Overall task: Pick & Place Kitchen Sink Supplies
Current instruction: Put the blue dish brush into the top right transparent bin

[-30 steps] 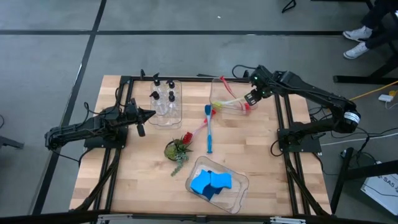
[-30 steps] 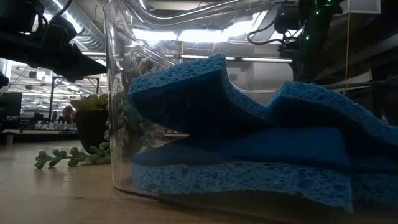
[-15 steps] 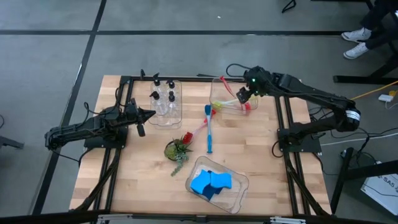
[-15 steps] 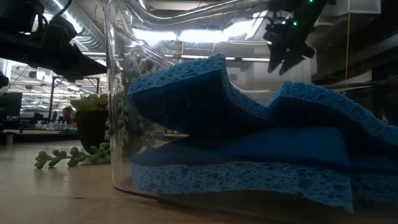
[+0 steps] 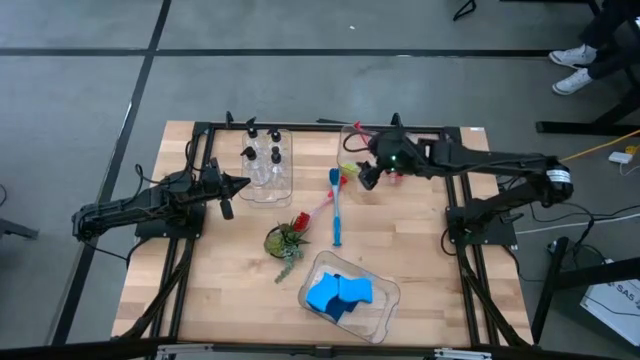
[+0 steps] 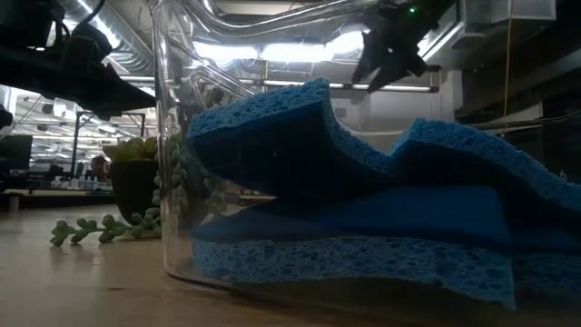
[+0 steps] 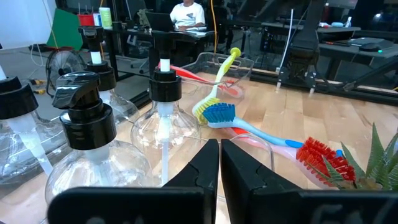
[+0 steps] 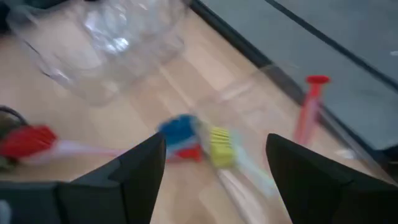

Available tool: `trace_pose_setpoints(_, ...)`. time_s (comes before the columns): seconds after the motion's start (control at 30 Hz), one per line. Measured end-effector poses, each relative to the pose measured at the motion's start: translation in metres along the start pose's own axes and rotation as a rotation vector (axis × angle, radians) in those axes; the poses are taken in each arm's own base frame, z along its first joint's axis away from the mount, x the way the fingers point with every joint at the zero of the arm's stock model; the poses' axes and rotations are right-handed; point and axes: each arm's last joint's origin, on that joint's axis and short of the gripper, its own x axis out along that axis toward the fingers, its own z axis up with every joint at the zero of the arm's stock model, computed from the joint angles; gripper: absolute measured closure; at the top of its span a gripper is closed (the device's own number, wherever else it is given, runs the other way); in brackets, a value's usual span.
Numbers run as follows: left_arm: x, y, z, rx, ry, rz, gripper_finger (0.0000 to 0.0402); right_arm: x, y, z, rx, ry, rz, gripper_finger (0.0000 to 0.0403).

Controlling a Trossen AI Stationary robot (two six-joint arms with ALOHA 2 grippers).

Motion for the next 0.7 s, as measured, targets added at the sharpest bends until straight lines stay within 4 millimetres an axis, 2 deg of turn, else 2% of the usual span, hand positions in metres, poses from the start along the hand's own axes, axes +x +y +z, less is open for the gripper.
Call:
trace_pose_setpoints(0.13,0.0,0.0,0.0,0.0,0.0,0.0,0.0389,-0.003,0.017,0.001,0.048,-0.042,0.082,0.0127)
trace_pose_setpoints(0.43,0.0,0.0,0.0,0.0,0.0,0.0,0.0393,-0.019,0.052,-0.01,-0.138,-0.079,0.204,0.0127)
trace_pose_setpoints(0.57,0.0,0.0,0.0,0.0,0.0,0.0,0.0393,-0.024,0.067,-0.022,-0.208,-0.061,0.243,0.0127)
trace_pose_setpoints(0.7,0.0,0.0,0.0,0.0,0.0,0.0,0.0393,-0.015,0.084,-0.044,-0.268,-0.012,0.258,0.0127)
